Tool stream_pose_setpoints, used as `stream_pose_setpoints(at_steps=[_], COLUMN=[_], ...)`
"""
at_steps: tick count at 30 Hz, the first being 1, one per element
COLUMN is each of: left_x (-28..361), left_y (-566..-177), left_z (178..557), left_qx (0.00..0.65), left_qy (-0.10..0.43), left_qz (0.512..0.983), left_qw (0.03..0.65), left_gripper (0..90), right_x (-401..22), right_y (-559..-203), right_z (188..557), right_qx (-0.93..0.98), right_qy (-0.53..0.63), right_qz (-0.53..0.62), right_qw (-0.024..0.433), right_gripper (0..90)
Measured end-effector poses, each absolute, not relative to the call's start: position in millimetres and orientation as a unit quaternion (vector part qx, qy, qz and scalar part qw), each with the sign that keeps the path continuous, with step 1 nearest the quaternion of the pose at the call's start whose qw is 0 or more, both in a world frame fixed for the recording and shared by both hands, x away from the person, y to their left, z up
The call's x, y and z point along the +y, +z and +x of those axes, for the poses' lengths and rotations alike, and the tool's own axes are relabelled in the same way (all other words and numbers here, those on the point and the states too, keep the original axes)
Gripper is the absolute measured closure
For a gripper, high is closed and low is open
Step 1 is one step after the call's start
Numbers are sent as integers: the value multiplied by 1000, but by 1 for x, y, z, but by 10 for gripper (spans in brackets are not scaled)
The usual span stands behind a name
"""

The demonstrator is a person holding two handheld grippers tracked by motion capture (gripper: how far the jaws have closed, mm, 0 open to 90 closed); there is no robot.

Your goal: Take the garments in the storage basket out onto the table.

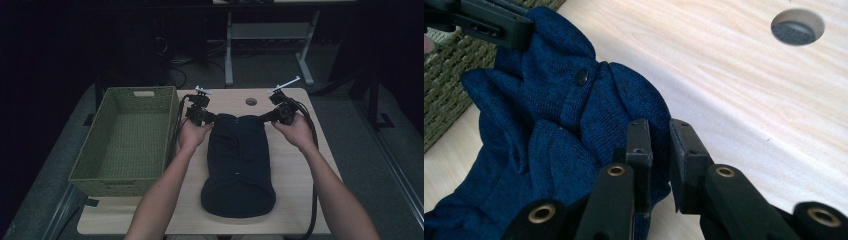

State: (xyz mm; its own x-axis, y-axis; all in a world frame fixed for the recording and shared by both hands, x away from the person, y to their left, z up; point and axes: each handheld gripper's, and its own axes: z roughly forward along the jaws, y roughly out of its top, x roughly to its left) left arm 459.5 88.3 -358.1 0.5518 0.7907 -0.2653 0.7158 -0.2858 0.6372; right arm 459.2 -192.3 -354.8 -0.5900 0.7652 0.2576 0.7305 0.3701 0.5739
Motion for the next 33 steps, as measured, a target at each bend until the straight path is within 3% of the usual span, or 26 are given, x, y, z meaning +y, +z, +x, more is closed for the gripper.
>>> stream_pose_setpoints(at_steps=[33], left_x=[105], left_y=[-286], left_z=[466], left_qx=[450], left_qy=[83], left_qz=[777], left_qw=[433], left_gripper=[792], right_x=[-181], right_y=[-272], right_z=[464], right_qx=[823], right_qy=[374], right_qz=[417], right_qw=[99], right_gripper=[798])
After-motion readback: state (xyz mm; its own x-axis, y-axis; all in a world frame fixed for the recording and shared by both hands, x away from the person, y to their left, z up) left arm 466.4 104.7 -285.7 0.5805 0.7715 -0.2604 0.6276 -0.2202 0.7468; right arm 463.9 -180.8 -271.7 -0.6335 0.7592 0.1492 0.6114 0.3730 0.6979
